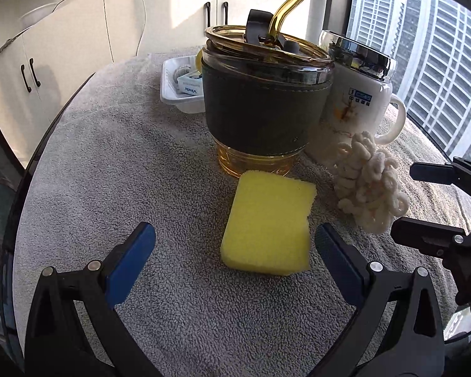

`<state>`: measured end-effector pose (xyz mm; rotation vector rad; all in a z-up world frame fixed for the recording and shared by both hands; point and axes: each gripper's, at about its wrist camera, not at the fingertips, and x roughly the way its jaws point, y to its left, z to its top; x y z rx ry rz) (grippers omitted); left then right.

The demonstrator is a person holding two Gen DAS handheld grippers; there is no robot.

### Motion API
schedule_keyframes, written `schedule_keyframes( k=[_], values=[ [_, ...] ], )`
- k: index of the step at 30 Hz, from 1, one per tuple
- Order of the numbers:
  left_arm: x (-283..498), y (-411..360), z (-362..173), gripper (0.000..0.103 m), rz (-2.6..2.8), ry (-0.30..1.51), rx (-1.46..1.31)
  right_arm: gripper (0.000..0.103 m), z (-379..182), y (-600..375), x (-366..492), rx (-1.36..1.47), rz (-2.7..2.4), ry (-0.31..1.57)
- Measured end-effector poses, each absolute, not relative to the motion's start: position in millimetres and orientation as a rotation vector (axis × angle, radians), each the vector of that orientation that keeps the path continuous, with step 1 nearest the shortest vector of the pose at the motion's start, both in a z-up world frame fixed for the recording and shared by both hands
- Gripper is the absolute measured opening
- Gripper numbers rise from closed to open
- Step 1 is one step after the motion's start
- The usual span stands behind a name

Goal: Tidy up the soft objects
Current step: 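Grasp the yellow rectangular sponge with the left tool while the right tool grasps the white rope toy, then carry the yellow sponge in the left tool while the right tool carries the rope toy over the tray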

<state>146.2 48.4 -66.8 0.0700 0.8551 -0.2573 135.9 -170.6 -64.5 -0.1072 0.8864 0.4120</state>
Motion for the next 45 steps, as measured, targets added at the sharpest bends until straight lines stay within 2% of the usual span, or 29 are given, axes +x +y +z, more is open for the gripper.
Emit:
schedule_keyframes(
  k=[2, 4, 6, 8, 10, 11, 12, 14, 20, 34, 45],
  values=[
    [149, 49, -68, 0.103, -0.252, 0.867, 0.073, 0.091, -69, -167, 139, -0.115, 0.402, 0.894],
    [153, 50, -72, 0.103, -0.242, 0.888, 0.073, 0.082, -75, -165, 143, -0.112, 0.396, 0.908],
    [155, 50, -75, 0.103, -0.246, 0.912, 0.067, 0.068, -80, -162, 147, -0.119, 0.398, 0.924],
    [156, 49, -77, 0.102, -0.244, 0.923, 0.073, 0.064, -86, -156, 150, -0.125, 0.408, 0.945],
    [156, 48, -77, 0.093, -0.248, 0.918, 0.079, 0.062, -87, -151, 149, -0.144, 0.408, 0.931],
    [154, 47, -76, 0.084, -0.256, 0.910, 0.081, 0.053, -87, -151, 149, -0.143, 0.414, 0.926],
    [152, 45, -74, 0.070, -0.270, 0.902, 0.084, 0.039, -86, -151, 148, -0.135, 0.422, 0.922],
    [148, 38, -72, 0.055, -0.293, 0.889, 0.104, 0.022, -85, -151, 145, -0.131, 0.429, 0.914],
    [147, 44, -68, 0.046, -0.306, 0.866, 0.068, 0.019, -74, -153, 129, -0.144, 0.465, 0.893],
    [120, 81, -21, 0.046, -0.303, 0.789, 0.008, 0.019, -28, -190, 107, -0.170, 0.414, 0.816],
    [152, 134, 31, 0.046, -0.240, 0.708, 0.008, 0.019, 24, -249, 153, -0.215, 0.288, 0.758]
  ],
)
